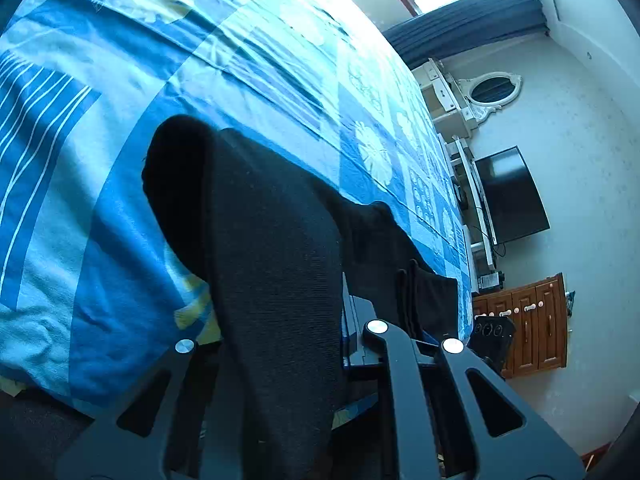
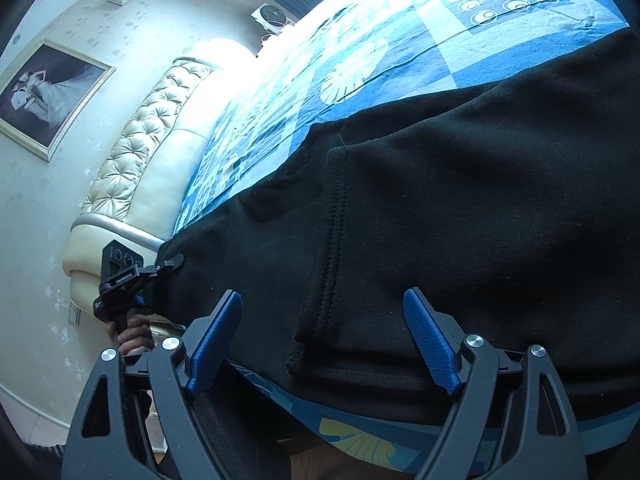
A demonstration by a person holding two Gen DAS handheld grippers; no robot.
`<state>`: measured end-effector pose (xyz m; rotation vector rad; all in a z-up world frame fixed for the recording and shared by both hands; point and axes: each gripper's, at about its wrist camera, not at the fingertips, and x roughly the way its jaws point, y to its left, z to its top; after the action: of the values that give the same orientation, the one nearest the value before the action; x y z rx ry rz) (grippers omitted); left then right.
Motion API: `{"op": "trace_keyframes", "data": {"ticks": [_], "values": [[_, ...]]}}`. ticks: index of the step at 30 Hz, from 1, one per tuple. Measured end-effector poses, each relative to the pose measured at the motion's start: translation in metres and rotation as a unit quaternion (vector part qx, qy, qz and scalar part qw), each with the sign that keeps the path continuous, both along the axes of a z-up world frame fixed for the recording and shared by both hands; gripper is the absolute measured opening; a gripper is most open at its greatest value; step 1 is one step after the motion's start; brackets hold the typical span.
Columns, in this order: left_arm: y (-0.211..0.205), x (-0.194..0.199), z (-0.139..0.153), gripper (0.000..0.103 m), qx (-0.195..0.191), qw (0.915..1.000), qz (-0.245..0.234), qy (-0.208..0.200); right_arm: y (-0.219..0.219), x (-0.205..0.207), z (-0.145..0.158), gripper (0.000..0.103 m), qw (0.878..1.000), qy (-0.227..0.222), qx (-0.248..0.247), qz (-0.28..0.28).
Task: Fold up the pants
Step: 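Grasp the trouser edge with the left gripper and lift it, then fold the lifted edge over the trousers with the left gripper and open it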
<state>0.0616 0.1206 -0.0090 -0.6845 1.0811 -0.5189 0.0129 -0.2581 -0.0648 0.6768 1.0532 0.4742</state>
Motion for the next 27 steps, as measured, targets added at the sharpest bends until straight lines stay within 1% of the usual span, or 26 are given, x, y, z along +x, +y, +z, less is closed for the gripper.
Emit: {"op": "trace_keyframes", "data": {"ticks": [5, 7, 10, 14, 20, 23, 27], "values": [[-0.054, 0.0, 0.055, 0.013, 0.03, 0.9973, -0.043, -0.051, 0.002, -0.001, 0.0, 0.085, 1.0, -0.01, -0.006, 0.003], [-0.082, 0.001, 0.071, 0.013, 0.039, 0.9951, -0.066, -0.063, 0.001, -0.002, 0.0, 0.085, 1.0, -0.012, -0.003, 0.002], [-0.123, 0.005, 0.084, 0.013, 0.052, 0.9905, -0.103, -0.075, 0.002, -0.003, 0.001, 0.085, 1.0, -0.018, -0.005, 0.007], [-0.18, 0.009, 0.085, 0.013, 0.088, 0.9813, -0.151, -0.081, 0.004, -0.006, 0.001, 0.085, 0.999, -0.029, -0.009, 0.011], [-0.259, 0.013, 0.067, 0.013, 0.14, 0.9631, -0.216, -0.079, 0.005, -0.01, 0.004, 0.084, 0.999, -0.044, -0.002, 0.019], [-0.286, 0.016, 0.053, 0.013, 0.165, 0.955, -0.237, -0.069, 0.0, -0.012, 0.008, 0.084, 0.999, -0.046, -0.001, 0.01], [-0.31, 0.018, 0.042, 0.013, 0.188, 0.9451, -0.259, -0.064, -0.012, -0.023, 0.019, 0.084, 0.997, -0.057, -0.045, 0.006]]}}
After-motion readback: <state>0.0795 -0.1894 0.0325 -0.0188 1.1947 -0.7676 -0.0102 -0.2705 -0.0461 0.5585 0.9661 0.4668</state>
